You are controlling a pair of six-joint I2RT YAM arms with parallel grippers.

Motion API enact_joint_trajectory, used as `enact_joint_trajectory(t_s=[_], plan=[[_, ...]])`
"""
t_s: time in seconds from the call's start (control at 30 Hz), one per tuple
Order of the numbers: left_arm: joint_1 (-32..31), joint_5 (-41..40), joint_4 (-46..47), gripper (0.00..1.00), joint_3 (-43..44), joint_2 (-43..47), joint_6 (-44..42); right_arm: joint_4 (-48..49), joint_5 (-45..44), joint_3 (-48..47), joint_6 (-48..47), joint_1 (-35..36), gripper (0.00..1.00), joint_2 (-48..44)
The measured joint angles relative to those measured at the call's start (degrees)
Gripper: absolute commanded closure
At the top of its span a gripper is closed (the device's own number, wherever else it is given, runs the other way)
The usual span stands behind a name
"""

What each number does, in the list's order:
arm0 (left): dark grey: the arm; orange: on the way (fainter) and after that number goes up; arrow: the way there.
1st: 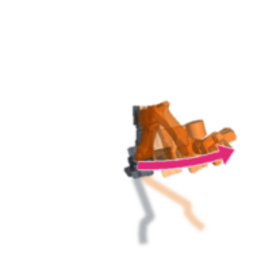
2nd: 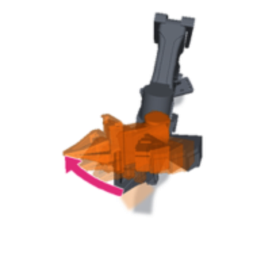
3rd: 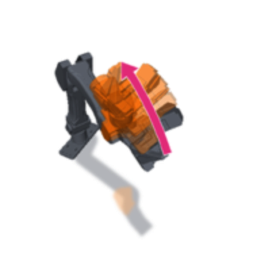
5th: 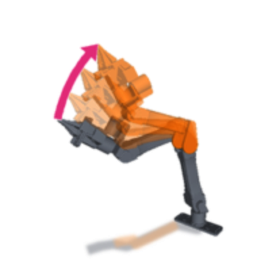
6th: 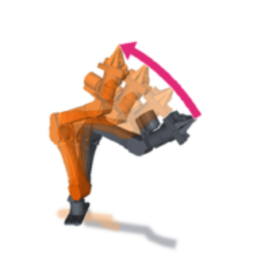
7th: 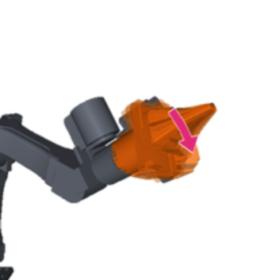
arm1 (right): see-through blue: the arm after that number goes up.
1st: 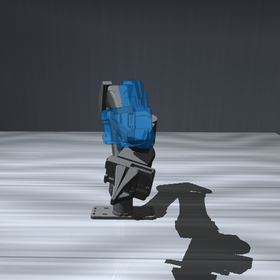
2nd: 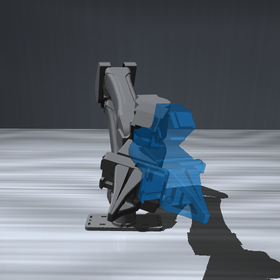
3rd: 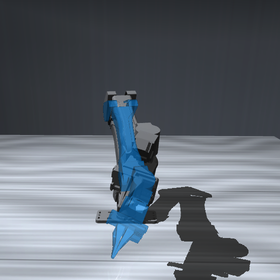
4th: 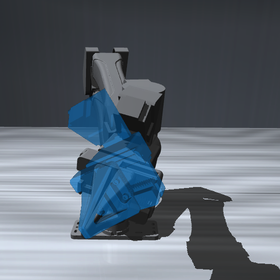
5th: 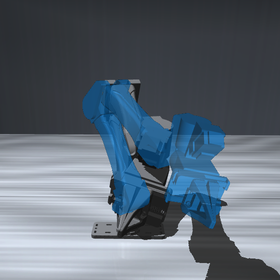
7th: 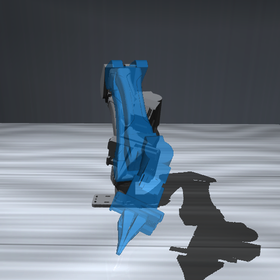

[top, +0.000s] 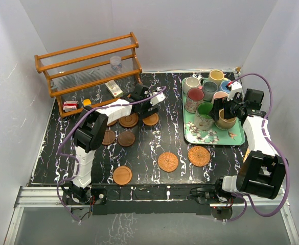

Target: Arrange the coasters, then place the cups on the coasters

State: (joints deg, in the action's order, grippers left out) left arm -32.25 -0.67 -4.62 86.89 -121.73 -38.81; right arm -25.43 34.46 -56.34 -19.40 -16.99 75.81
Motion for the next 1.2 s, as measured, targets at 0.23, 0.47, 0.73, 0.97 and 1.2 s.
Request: enact_joint_trajectory(t_s=[0.23,0.47,0.73,0.97,1.2], plan=[[0.2,0.0,-0.1,0.07,-0.9,0.7,0.0,0.0,0.0,0.0,0.0,0.0,0.02,0.0],[0.3,0.0,-0.2,0.07,-1.5,1.2,0.0,0.0,0.0,0.0,0.0,0.0,0.02,0.0],[0.6,0.5,-0.1,0.07,-1.7,1.3,0.0,0.0,0.0,0.0,0.0,0.0,0.02,0.0],[2.2,0.2,-0.2,0.07,-3.3,2.5,-0.6,0.0,0.0,0.0,0.0,0.0,0.02,0.1],[2.6,0.2,-0.4,0.07,-3.3,2.6,-0.6,0.0,0.0,0.0,0.0,0.0,0.02,0.1]])
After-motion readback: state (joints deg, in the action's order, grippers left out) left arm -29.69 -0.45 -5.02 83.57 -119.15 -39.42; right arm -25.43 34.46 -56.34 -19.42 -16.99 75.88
